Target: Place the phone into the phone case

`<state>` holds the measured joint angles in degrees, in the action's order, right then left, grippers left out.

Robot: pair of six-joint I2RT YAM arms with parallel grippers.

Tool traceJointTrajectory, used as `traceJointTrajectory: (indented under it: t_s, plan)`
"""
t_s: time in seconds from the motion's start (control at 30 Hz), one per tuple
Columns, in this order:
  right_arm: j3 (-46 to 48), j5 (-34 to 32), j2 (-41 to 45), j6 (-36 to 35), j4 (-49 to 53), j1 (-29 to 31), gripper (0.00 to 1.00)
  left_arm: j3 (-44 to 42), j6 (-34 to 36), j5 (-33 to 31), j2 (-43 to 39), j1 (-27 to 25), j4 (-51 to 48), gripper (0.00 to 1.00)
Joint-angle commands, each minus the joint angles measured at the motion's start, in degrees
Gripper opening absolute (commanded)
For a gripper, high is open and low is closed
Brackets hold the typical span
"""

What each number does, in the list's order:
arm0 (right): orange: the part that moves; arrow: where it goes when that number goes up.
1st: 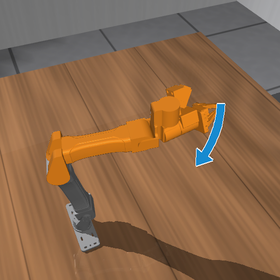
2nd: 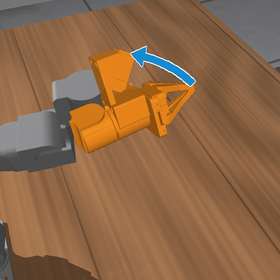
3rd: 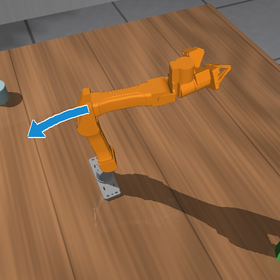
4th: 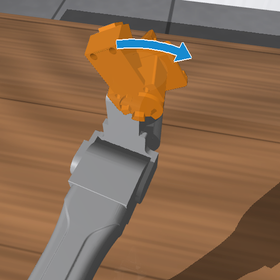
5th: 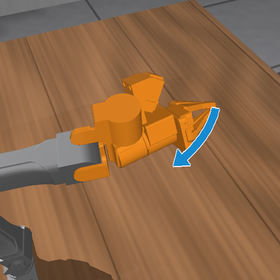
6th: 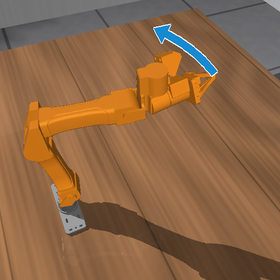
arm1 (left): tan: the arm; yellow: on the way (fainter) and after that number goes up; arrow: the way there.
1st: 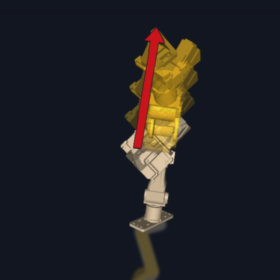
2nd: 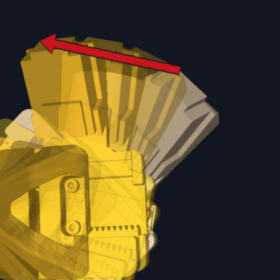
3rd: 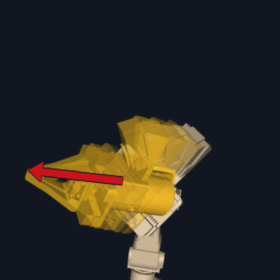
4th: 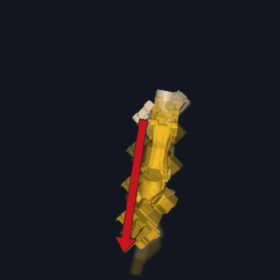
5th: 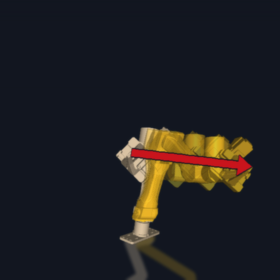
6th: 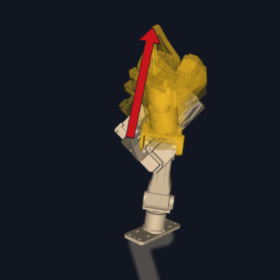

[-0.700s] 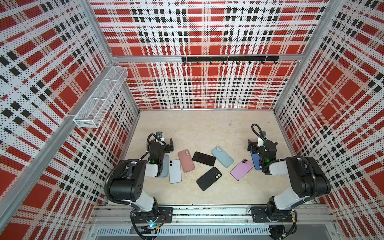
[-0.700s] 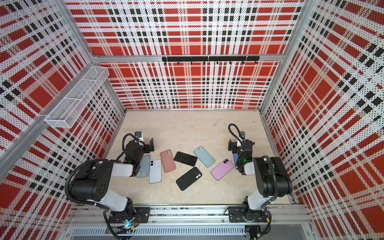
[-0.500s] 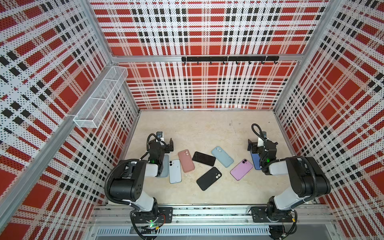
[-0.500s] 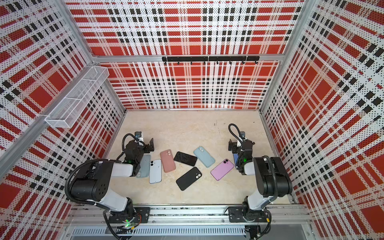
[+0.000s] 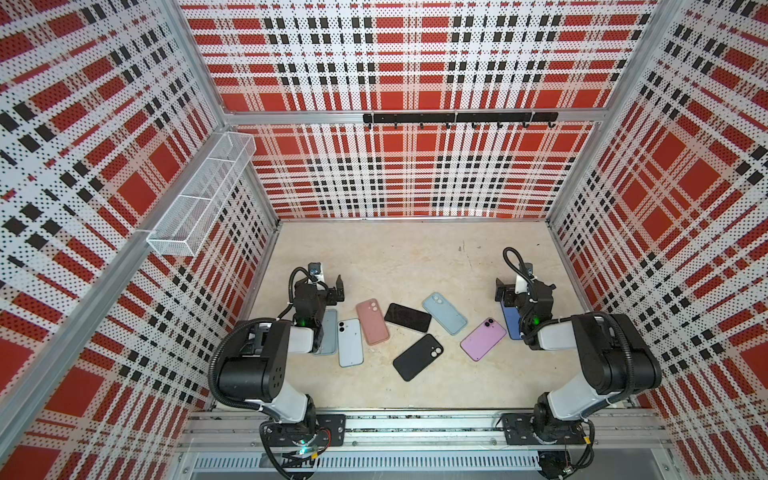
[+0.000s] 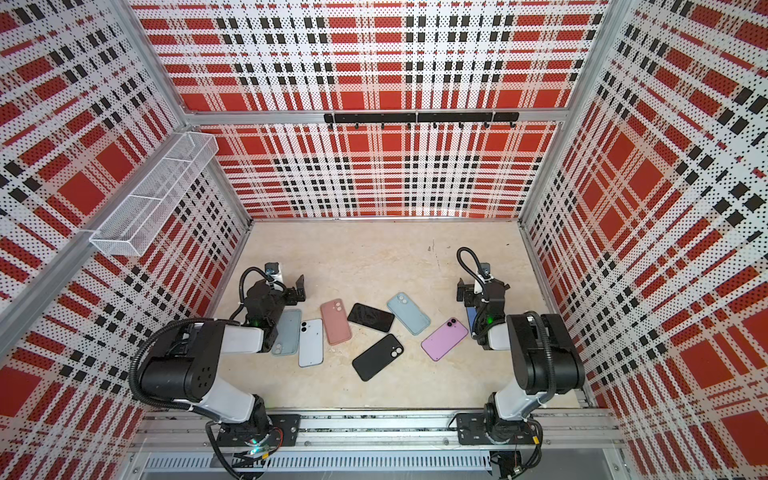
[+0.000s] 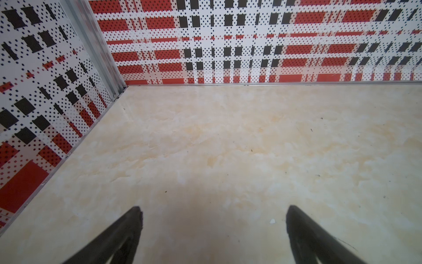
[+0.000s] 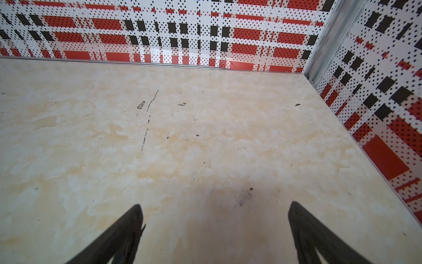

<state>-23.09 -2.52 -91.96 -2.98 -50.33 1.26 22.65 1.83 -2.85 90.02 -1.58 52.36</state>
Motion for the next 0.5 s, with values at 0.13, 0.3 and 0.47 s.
traceJointTrajectory:
  t_s: [0.13, 0.3, 0.47]
  plan:
    - [0.8, -2.02, 4.43, 0.92, -1.43, -0.11, 1.0, -0.07, -1.05, -4.58, -2.58, -0.87, 0.29, 0.99]
    - [-7.71, -1.4, 23.49, 5.78, 25.65, -0.04, 1.0, 8.09, -5.26, -21.2, -21.31, -3.73, -26.58, 0.99]
    - [-16.23, -3.66, 36.05, 31.59, 44.9, -0.51, 1.0, 21.71, -15.18, -10.8, -36.51, 1.64, -49.01, 0.99]
